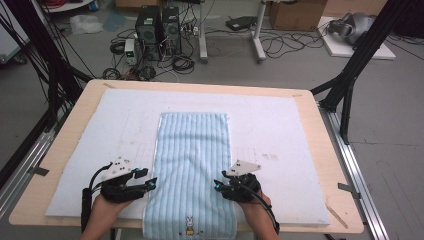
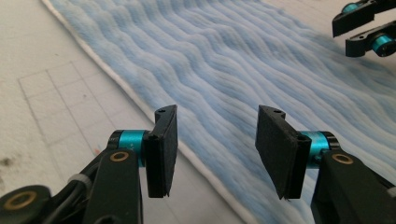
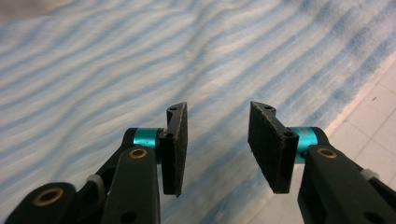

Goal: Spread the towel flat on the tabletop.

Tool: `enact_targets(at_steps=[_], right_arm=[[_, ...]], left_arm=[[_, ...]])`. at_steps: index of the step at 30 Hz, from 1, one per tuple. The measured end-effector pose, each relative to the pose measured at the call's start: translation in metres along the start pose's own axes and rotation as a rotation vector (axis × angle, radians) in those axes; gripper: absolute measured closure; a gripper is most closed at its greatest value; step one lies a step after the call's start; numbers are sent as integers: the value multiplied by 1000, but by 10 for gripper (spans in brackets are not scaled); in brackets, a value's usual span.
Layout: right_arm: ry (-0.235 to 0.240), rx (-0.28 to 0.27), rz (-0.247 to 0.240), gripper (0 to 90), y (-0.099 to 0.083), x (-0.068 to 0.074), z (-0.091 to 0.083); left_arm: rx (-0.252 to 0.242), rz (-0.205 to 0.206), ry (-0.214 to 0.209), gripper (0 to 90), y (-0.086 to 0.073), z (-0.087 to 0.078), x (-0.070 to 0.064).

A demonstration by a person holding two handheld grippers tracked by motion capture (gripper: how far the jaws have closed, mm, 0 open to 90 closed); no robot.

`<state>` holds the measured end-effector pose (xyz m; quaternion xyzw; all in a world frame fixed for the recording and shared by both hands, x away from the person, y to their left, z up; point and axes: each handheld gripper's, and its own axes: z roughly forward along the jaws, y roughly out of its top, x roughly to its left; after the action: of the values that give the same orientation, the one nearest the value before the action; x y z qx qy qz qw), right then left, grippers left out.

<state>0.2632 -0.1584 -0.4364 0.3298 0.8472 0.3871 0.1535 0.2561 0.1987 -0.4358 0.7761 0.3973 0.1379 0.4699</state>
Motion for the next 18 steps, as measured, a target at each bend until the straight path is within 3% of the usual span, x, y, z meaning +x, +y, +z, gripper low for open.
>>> enact_targets(at_steps=[3,4,6,7,9,12,16,18], right_arm=[[10,50,-7,665,0,-2,13],[17,42,-11,720,-1,-1,13],[42,56,-22,842,0,0,11],[53,64,-33,857,1,1,11],[57,75,-45,869,1,2,9],[86,80,-43,871,-2,2,5],[129,100,-50,869,-7,4,-2],[142,103,-68,824,-8,5,-6]], left_arm=[[46,-6,10,485,1,16,4],[61,9,8,498,1,20,3],[90,66,12,632,-2,26,-2],[93,97,32,694,-2,27,-5],[100,120,18,855,-2,26,-8],[109,128,-9,871,-5,22,-9],[136,119,-84,873,-6,14,-7],[139,113,-111,858,-5,13,-3]])
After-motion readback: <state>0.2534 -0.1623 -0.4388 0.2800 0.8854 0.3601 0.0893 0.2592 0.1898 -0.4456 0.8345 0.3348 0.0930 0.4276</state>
